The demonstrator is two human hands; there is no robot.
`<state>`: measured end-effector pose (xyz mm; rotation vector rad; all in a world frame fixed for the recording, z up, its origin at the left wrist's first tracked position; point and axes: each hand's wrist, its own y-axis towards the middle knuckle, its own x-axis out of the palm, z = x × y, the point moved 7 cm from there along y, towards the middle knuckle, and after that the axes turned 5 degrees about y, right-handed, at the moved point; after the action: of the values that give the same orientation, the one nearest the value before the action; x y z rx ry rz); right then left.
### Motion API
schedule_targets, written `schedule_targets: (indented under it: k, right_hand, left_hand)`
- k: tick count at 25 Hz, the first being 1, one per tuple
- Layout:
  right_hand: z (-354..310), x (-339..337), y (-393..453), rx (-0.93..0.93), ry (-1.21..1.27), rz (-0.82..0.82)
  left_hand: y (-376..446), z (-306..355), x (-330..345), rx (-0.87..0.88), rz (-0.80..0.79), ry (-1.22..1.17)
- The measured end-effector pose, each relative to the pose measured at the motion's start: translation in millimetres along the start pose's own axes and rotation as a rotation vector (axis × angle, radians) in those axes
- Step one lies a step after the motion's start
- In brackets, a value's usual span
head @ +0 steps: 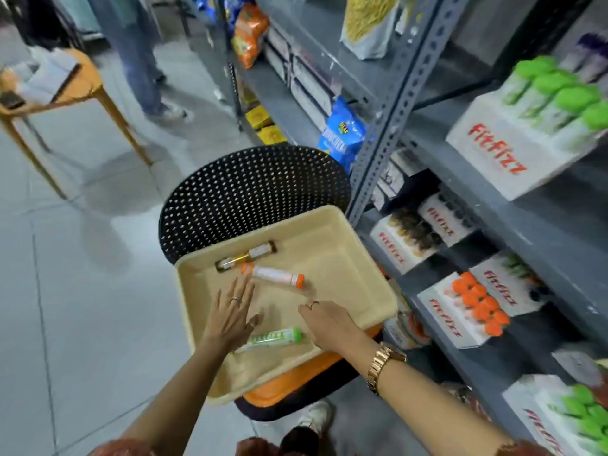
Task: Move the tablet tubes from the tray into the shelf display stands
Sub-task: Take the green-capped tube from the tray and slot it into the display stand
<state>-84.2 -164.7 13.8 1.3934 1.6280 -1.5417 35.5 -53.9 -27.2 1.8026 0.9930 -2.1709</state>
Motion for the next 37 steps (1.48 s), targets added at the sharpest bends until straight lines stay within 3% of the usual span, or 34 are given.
schedule_targets:
  k: [3, 7, 18, 21, 24, 31, 37]
  right_hand:
    - [-3, 25, 11, 0.021, 0.064, -0.103]
    - [-6, 40, 20, 0.021, 0.110, -0.121]
    - [6, 28, 27, 0.004, 0.196, -0.172]
    - [22, 4, 21, 0.026, 0.214, -0.185]
    - [45, -31, 5, 0.065, 0.221, -0.156]
    - [94, -134, -71, 0.149, 0.120, -0.042]
    - [127, -207, -169, 0.325, 0.118, 0.037]
  left_hand:
    - [9, -10, 38, -0.106, -0.155, -0.096]
    - [17, -13, 59, -0.136, -0.259, -0.132]
    - [21, -12, 58, -0.164, -0.291, -0.181]
    - [19, -8, 38, -0.251, -0.150, -0.218]
    - [19, 10, 2, -0.222, 0.035, -0.237]
    - [40, 109, -96, 0.078, 0.311, -0.163]
    - [39, 227, -169, 0.364, 0.480, -0.120]
